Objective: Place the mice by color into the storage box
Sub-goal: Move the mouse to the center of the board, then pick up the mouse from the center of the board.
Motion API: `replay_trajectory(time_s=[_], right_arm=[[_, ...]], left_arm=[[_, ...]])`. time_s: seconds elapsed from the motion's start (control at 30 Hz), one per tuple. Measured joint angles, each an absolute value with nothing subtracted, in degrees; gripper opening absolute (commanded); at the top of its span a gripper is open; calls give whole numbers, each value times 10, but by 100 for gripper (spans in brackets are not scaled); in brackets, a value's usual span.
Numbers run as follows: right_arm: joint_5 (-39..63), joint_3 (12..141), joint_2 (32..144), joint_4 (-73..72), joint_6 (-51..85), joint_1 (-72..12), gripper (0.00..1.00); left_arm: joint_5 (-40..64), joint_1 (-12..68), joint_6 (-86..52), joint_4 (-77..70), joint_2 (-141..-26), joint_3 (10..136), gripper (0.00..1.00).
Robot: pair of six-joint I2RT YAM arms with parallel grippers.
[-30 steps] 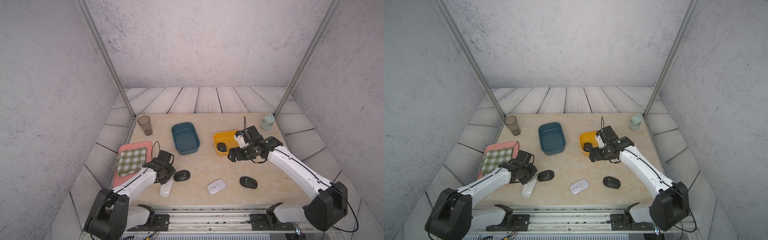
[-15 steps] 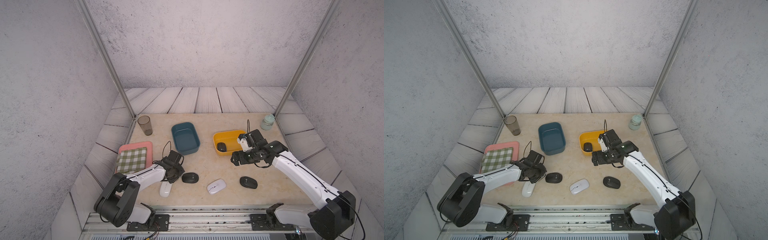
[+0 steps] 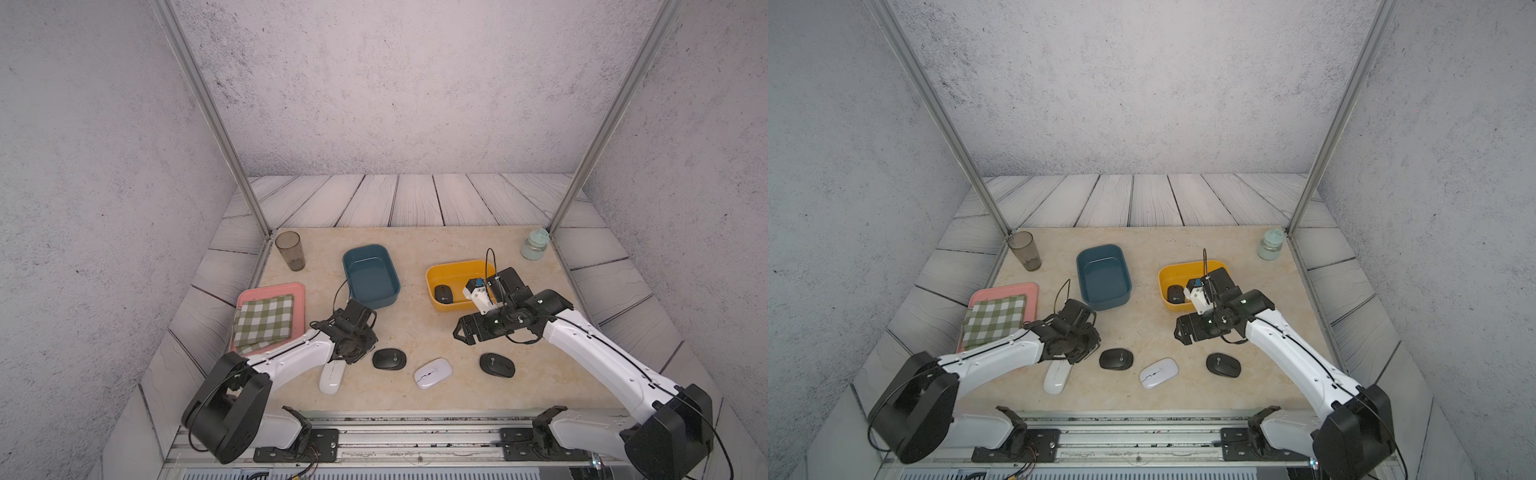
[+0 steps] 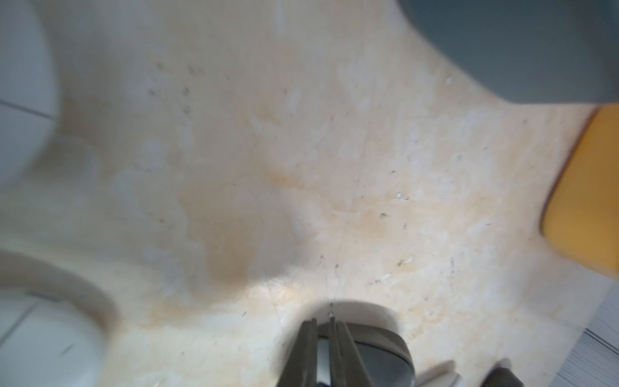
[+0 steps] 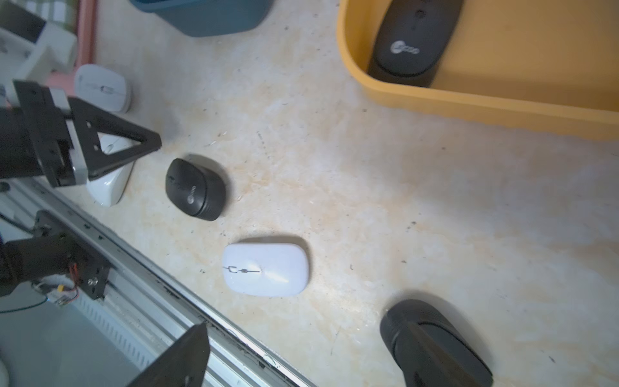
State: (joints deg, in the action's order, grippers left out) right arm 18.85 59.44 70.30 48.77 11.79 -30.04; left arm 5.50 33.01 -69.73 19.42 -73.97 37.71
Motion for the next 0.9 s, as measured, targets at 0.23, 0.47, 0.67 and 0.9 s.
replay_trajectory(time_s=[0.23, 0.47, 0.67, 0.9], right_arm=[[176, 622, 791, 442, 53, -465, 92], [128, 693, 931, 411, -33, -578, 92], [90, 757, 1020, 389, -92, -606, 92], [81, 790, 1086, 374, -130, -615, 91]], left_arm=[[-30, 278, -612, 297, -407, 384, 97], [-88, 258, -482, 427, -264, 512, 98], [-95, 257, -438, 509, -292, 527, 98], [-95, 257, -422, 535, -296, 522, 98]])
